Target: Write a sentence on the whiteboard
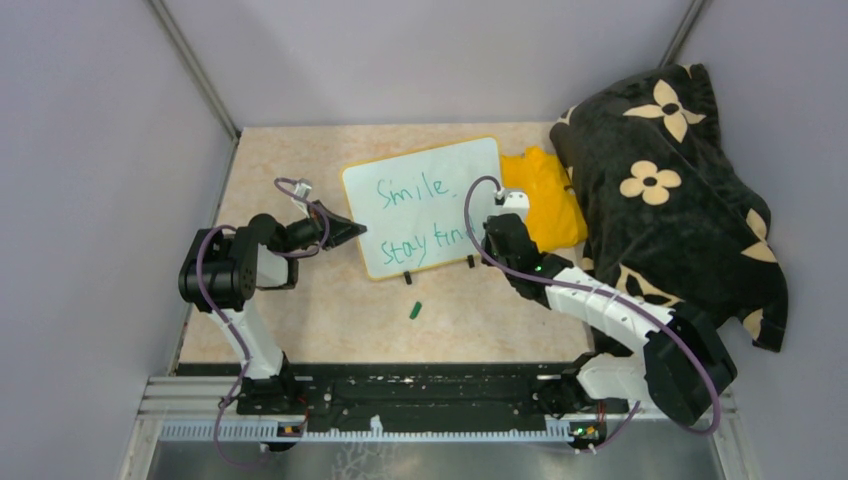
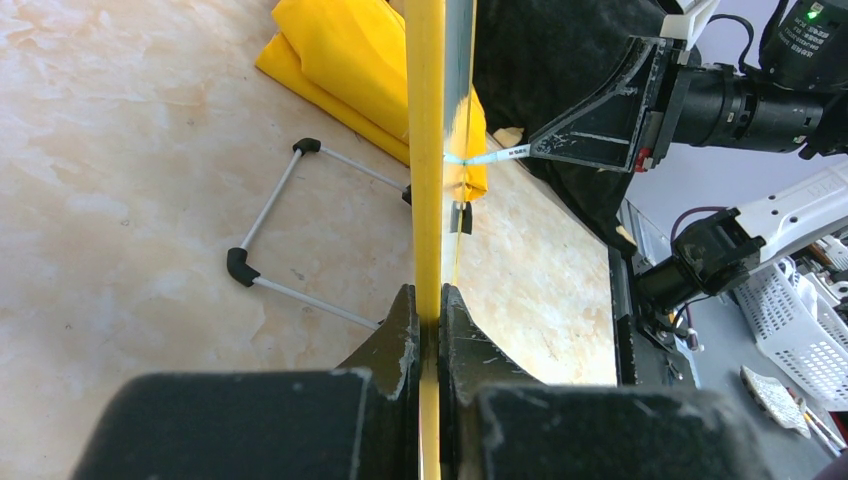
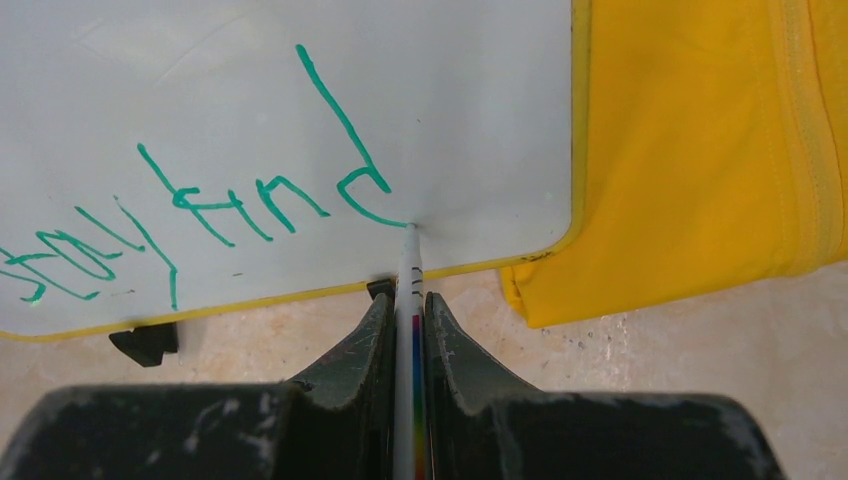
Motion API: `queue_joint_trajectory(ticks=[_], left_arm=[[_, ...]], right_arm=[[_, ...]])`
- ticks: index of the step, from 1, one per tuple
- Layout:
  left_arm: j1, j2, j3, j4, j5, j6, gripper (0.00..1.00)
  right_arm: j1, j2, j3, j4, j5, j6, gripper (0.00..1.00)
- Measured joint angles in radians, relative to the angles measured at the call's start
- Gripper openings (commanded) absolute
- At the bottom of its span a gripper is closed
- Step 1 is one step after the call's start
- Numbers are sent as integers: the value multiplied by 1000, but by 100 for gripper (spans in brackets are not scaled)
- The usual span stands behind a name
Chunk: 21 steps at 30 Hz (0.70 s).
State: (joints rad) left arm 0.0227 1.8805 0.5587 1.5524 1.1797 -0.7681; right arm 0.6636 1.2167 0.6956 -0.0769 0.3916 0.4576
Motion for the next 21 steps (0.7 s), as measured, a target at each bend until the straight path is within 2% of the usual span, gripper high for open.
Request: queue_joint_trajectory(ticks=[21], left_arm=[[-2, 0, 1, 0, -2, 0, 0]], right_arm=[[-8, 28, 79, -19, 8, -1, 0]])
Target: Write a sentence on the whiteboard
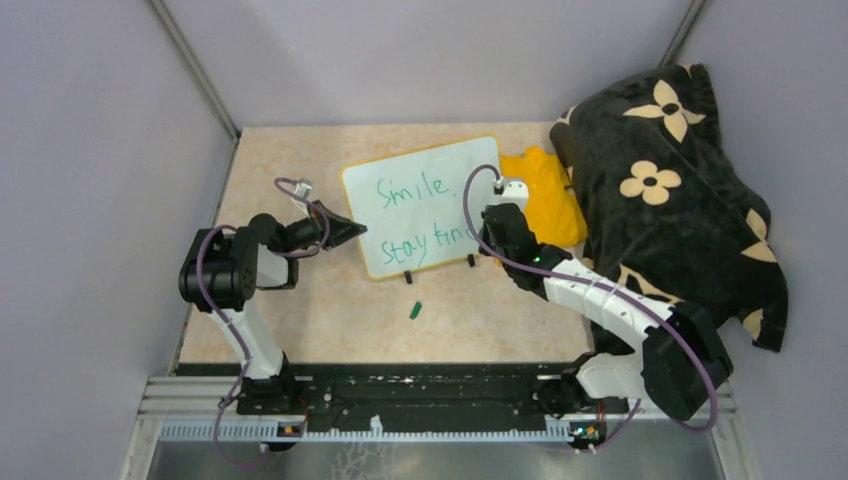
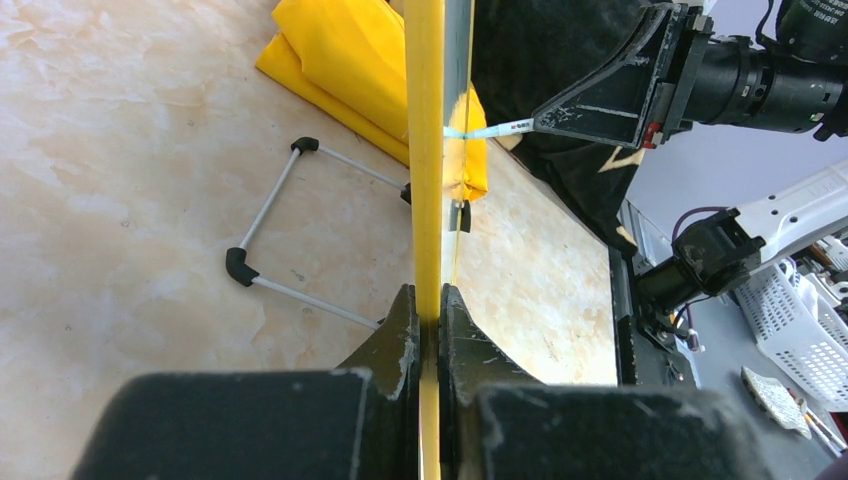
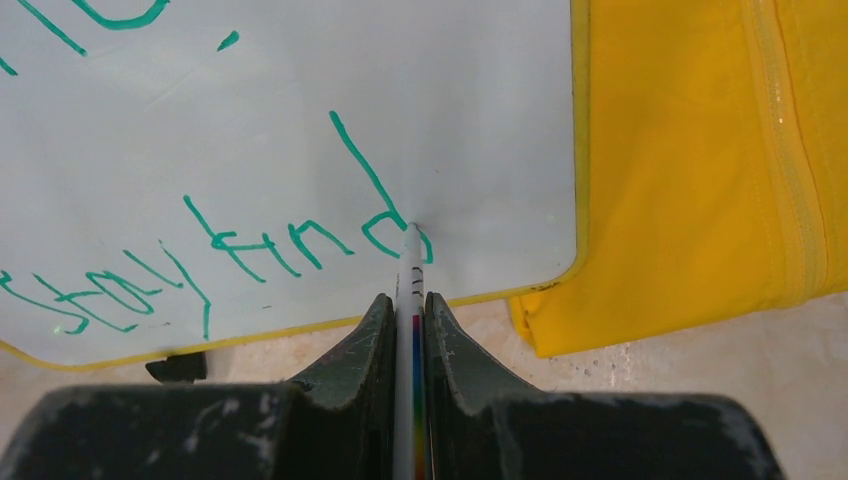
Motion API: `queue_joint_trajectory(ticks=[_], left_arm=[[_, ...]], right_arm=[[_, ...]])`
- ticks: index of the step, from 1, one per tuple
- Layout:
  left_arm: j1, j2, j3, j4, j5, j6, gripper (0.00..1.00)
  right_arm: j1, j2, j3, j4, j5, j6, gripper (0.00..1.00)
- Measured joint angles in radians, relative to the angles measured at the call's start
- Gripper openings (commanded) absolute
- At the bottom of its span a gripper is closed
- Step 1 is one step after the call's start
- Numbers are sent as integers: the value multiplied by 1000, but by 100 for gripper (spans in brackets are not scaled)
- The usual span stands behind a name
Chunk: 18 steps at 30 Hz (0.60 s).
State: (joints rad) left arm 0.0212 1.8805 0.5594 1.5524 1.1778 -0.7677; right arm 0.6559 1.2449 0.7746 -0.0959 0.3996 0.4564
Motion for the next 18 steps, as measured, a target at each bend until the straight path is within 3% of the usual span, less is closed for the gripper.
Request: queue_joint_trajectory(ticks=[8, 18], left_arm=[[0, 0, 0, 0, 0, 3, 0], [0, 0, 0, 0, 0, 5, 0]], right_arm=[[0, -21, -1, -4, 0, 0, 0], [-5, -224, -43, -41, -6, -3, 0]])
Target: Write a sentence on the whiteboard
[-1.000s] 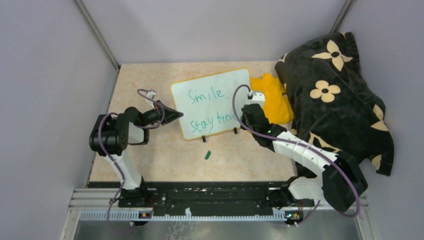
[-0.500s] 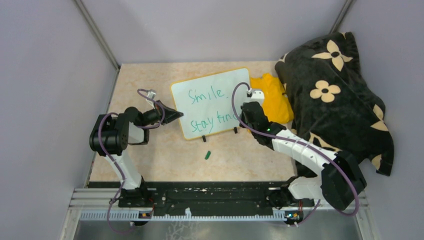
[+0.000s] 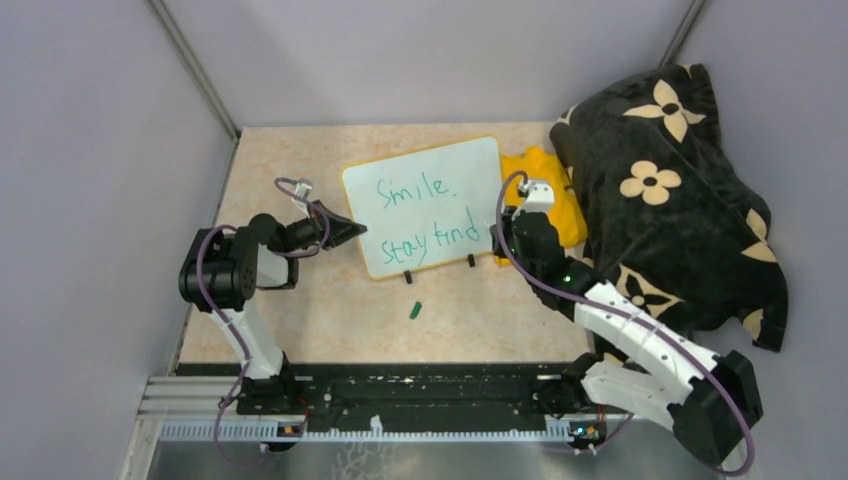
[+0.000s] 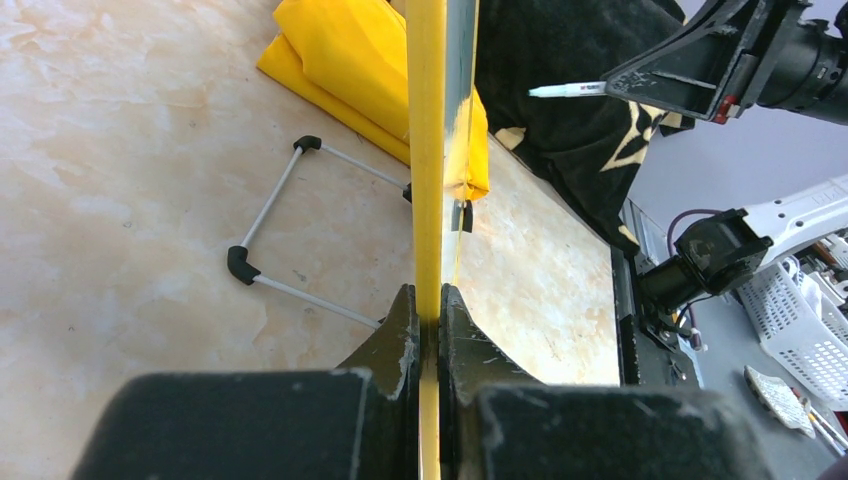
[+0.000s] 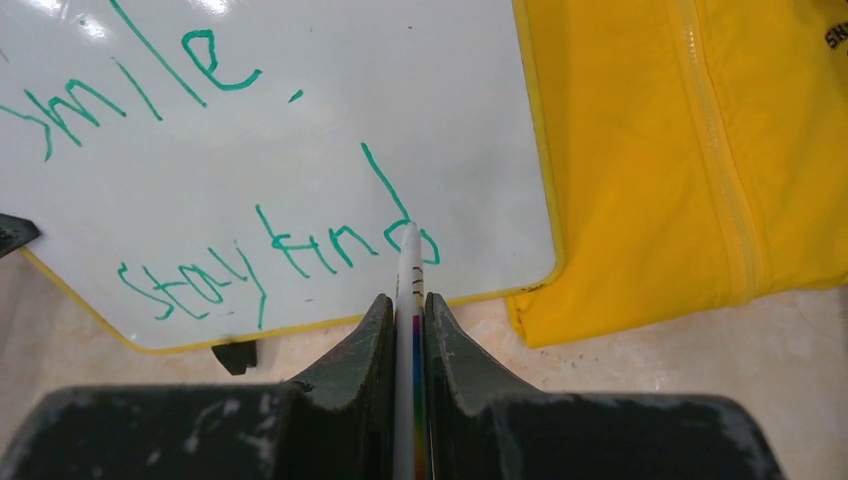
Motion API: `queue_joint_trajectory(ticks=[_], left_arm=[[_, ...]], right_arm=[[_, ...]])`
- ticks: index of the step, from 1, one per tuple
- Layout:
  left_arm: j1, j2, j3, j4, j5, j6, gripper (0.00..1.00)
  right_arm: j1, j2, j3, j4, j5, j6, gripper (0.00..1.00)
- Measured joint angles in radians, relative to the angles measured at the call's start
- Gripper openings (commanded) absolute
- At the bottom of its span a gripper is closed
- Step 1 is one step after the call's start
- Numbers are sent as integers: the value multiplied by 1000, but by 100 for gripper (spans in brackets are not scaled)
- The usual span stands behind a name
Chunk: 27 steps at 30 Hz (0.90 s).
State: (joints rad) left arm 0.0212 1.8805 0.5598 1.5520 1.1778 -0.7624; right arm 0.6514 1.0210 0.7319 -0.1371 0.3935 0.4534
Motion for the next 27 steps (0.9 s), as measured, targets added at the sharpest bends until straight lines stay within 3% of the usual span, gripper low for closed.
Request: queue_joint_trajectory(ticks=[8, 17, 27], left_arm=[[0, 0, 0, 0, 0, 0, 0], [0, 2, 2, 0, 1, 0, 0], [0, 3, 3, 0, 1, 1, 0]], right_arm=[[29, -106, -78, 37, -14, -50, 0], [176, 41, -77, 161, 1, -93, 0], [191, 153, -5, 227, -2, -94, 0]])
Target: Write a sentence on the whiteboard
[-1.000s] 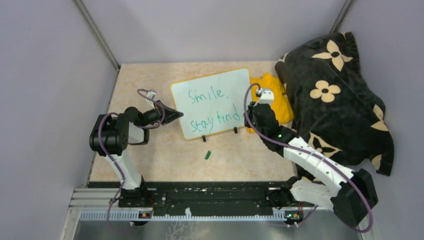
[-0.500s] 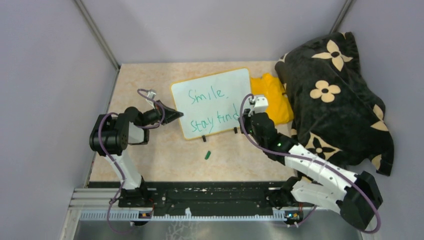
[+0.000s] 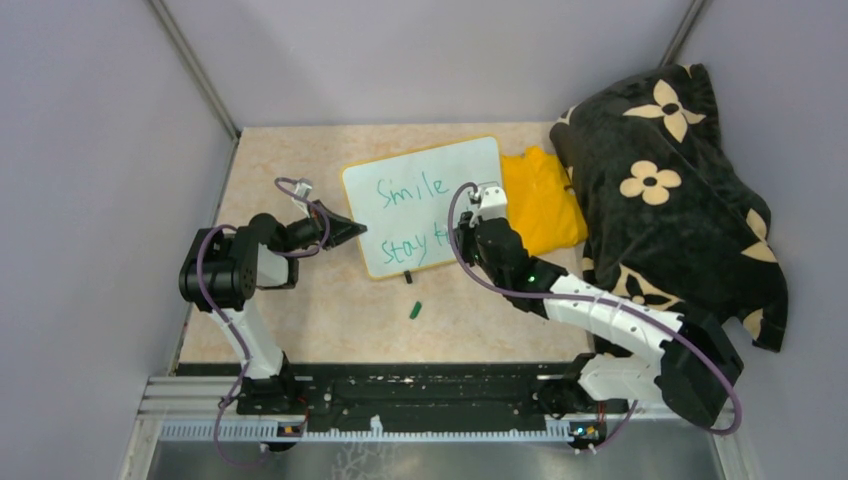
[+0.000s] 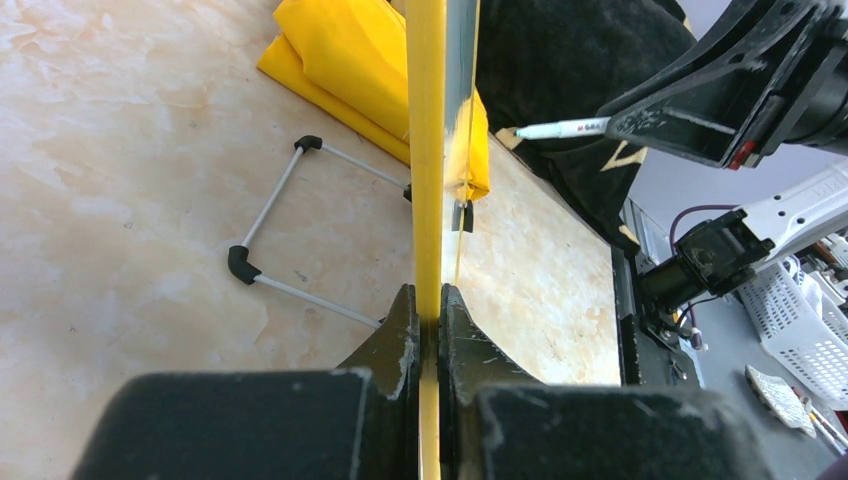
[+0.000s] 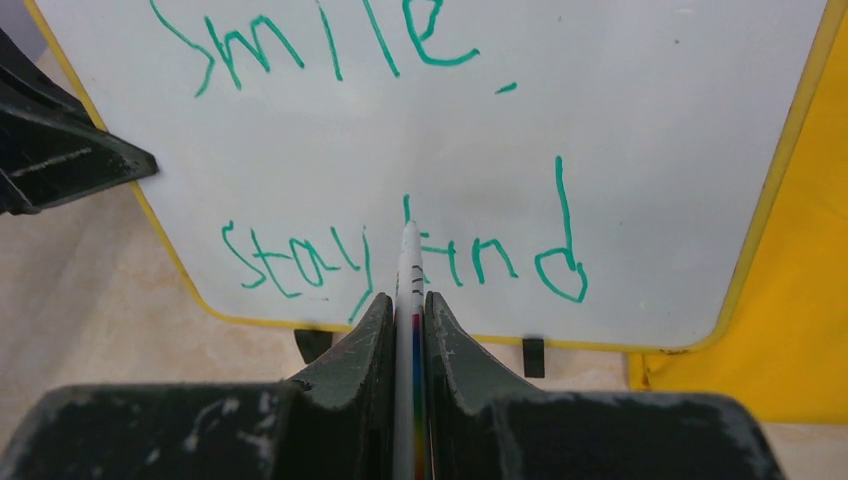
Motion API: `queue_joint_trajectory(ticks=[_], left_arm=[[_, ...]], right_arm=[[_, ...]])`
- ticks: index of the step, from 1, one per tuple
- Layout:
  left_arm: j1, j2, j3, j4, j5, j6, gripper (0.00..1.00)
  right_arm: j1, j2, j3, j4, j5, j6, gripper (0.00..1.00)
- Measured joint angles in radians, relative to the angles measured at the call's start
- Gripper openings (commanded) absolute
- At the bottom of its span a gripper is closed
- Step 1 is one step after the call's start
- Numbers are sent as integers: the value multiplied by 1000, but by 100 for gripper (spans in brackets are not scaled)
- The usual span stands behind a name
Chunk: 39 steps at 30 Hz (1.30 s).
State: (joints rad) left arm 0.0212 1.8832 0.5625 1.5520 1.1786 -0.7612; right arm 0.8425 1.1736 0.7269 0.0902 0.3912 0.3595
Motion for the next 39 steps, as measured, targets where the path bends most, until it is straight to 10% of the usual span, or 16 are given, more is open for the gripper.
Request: queue_joint_trajectory(ticks=[39], left_arm=[[0, 0, 0, -1, 0, 4, 0]], right_arm=[[-50, 118, 48, 23, -9, 12, 0]])
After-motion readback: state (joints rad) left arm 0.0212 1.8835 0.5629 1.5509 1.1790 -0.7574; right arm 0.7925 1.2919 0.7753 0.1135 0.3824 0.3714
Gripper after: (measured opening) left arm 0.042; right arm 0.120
